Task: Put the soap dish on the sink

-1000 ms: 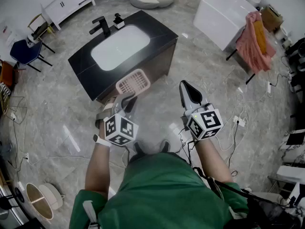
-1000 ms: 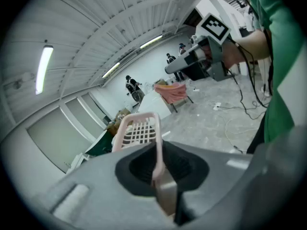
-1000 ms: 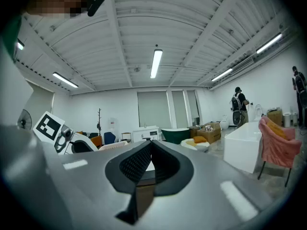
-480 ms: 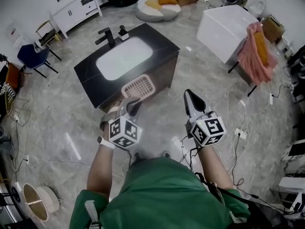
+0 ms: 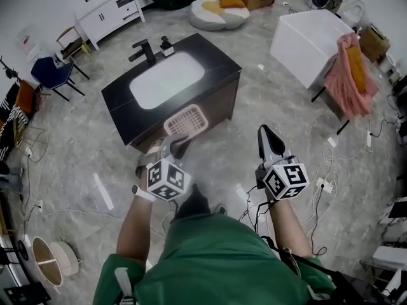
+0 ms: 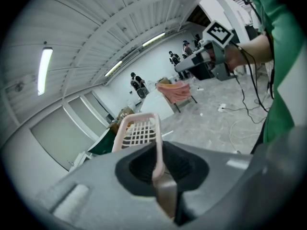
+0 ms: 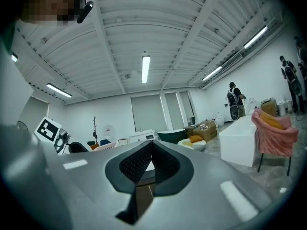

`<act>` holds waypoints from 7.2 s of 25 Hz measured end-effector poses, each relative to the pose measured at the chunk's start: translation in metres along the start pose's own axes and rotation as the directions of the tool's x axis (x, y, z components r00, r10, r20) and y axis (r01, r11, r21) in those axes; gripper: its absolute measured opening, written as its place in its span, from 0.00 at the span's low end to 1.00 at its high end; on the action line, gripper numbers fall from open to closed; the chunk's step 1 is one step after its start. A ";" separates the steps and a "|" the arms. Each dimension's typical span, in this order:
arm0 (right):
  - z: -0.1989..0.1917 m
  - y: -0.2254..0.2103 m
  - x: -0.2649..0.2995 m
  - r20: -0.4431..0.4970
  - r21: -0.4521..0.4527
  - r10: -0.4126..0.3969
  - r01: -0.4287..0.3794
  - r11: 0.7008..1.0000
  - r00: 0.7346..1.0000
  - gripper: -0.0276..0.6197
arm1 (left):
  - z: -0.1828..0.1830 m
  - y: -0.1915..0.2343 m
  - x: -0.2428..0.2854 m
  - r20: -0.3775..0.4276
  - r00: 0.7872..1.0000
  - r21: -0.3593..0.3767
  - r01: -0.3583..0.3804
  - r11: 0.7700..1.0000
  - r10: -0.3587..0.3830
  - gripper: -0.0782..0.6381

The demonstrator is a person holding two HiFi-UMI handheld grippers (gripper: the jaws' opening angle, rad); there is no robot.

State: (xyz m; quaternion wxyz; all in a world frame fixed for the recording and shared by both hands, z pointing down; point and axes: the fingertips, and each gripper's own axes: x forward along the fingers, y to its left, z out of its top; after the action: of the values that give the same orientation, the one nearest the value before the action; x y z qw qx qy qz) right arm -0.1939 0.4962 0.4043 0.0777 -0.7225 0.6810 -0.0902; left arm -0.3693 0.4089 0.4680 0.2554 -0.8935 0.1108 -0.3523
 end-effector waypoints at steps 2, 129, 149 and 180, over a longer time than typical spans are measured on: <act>-0.005 -0.011 0.006 -0.014 0.006 -0.009 0.009 1.000 1.000 0.05 | 0.001 0.006 0.015 -0.007 1.000 0.004 0.009 1.000 -0.009 0.16; -0.054 -0.449 0.909 -0.471 0.095 0.295 -0.284 0.954 0.832 0.05 | -0.214 0.575 0.835 -0.358 0.897 -0.317 0.143 0.938 -0.258 0.23; 0.029 -0.416 0.904 -0.344 0.008 0.393 -0.416 0.909 0.853 0.05 | -0.051 0.671 0.692 -0.142 0.906 -0.677 -0.383 0.629 0.398 0.13; 0.205 -0.347 0.906 -0.014 -0.201 0.514 -0.506 0.839 0.858 0.05 | 0.078 0.761 0.499 -0.077 0.642 -0.669 -0.600 0.438 0.763 0.11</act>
State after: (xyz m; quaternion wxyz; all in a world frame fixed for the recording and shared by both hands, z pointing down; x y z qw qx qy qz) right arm 0.2419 -0.3896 0.3092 0.0403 -0.5212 0.8523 0.0165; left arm 0.0331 -0.3930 0.2992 0.0660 -0.8342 0.5454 -0.0479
